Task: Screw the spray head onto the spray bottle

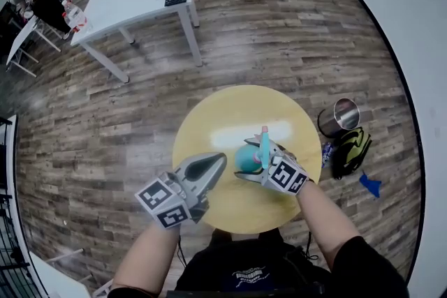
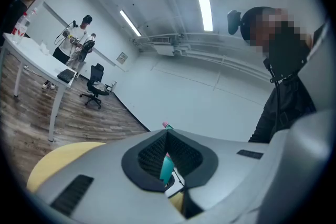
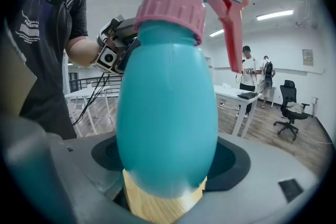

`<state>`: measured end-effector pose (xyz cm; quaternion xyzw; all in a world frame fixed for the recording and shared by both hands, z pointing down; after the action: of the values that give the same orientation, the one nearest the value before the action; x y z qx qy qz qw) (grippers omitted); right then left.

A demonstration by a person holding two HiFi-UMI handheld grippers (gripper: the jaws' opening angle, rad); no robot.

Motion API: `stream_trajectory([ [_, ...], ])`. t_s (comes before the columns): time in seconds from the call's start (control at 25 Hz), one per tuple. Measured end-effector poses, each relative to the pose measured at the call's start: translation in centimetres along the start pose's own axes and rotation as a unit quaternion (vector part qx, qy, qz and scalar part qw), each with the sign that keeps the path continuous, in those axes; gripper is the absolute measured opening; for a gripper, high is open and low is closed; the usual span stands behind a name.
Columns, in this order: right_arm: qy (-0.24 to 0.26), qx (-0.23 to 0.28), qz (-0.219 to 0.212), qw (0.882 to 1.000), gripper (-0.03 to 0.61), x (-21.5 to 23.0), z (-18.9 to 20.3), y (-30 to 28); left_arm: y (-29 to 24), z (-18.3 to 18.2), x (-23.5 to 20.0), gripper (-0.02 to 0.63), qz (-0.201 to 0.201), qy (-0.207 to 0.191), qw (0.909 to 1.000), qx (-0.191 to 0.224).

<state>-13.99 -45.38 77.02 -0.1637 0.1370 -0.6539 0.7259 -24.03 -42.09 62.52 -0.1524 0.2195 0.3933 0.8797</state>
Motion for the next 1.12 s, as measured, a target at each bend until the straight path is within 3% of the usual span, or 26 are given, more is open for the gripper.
stream_trajectory([
  [0.32,0.052,-0.084,0.026,0.995,0.426,-2.3,-5.2,6.0,-0.3,-4.6,7.2,0.011,-0.005,-0.019,0.9997,-0.016],
  [0.68,0.088,-0.125,0.038,0.988,0.426,-5.1,-10.0,9.5,0.8,-7.6,13.2,0.047,0.002,-0.017,0.9991,-0.04],
  [0.8,0.103,-0.154,0.044,0.982,0.426,-5.6,-11.3,10.4,1.1,-8.9,14.7,0.111,0.0,-0.019,0.9984,-0.053],
  [1.0,0.137,-0.212,0.066,0.965,0.426,-6.6,-12.3,10.9,1.4,-9.4,16.0,0.24,-0.017,-0.033,0.9925,-0.117],
  [1.12,0.169,-0.248,0.079,0.951,0.426,-6.6,-13.0,11.4,0.7,-9.3,16.3,0.264,-0.041,-0.055,0.9852,-0.157],
])
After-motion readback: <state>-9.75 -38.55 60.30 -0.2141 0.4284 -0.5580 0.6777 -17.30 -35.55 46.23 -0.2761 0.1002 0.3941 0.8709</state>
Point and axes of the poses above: the fingertips, and each gripper's own axes: y backward along the fingers, x to its right, z out of its underside, the point moved 5 cm from there along y, backward along the fingers, and after that the axes turned 1 degree about -z, right-handed, at the moved point
